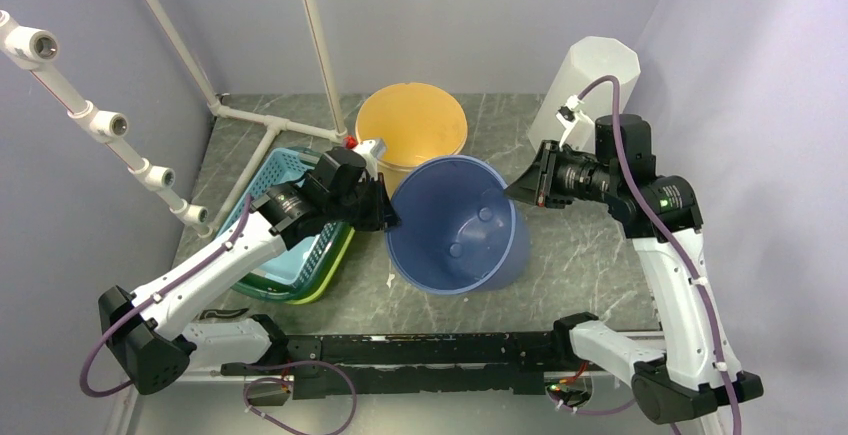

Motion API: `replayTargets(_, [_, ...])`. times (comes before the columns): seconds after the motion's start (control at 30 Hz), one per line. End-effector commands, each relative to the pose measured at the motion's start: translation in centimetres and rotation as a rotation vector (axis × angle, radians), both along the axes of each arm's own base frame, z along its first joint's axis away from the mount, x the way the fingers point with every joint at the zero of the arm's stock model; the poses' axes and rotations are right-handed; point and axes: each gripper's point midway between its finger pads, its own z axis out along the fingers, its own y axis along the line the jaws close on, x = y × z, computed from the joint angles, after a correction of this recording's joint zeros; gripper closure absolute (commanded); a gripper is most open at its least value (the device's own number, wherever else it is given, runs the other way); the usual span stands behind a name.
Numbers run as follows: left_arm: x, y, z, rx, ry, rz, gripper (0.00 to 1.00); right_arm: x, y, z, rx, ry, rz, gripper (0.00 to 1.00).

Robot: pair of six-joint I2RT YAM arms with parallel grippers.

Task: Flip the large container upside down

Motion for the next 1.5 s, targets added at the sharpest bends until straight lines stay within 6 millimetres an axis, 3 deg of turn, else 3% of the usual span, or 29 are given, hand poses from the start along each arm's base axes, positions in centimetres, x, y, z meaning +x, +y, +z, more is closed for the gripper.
replayTargets(0.0, [1.4,-1.0,2.3,-0.080,-0.085,0.020,0.97,-0.7,0.6,1.2,0.019,-0.019,0.064,0.80])
replayTargets(0.2, [1.6,-1.3,2.4,-0.078,-0.091,0.012,0.97,-0.6,0.5,0.6,-0.011,-0.006,0.069,0.81])
replayTargets(0.3, [1.7,-1.6,2.5,-0.087,-0.094,0.005,0.97,-0.7,0.7,0.6,-0.014,-0.005,0.081,0.93])
replayTargets(0.43, [1.8,-1.9,2.7,-0.100,-0.100,-0.001,0.97,-0.8,0.8,0.9,-0.020,-0.016,0.088,0.95])
replayTargets(0.57, [1.9,-1.9,2.8,-0.099,-0.103,0.002,0.97,-0.8,0.9,1.1,-0.024,-0.019,0.090,0.80])
replayTargets(1.07, [2.1,-2.2,3.2,-0.104,-0.118,-0.014,0.97,-1.1,1.0,0.5,-0.057,-0.001,0.107,0.77])
replayTargets(1.2, [2.2,-2.3,3.4,-0.107,-0.124,-0.017,0.97,-1.2,0.9,0.5,-0.080,-0.005,0.099,0.96])
replayTargets(1.27, [2.1,-2.4,3.5,-0.111,-0.123,-0.022,0.97,-1.0,0.8,0.9,-0.088,-0.020,0.086,1.00])
replayTargets(1.33, [2.0,-2.7,4.2,-0.132,-0.124,-0.034,0.92,-0.7,0.2,1.3,-0.106,-0.043,0.053,1.00])
replayTargets(1.47, [2.0,-2.5,5.4,-0.149,-0.143,-0.021,0.65,0.1,-1.5,2.1,-0.167,-0.091,-0.039,1.00])
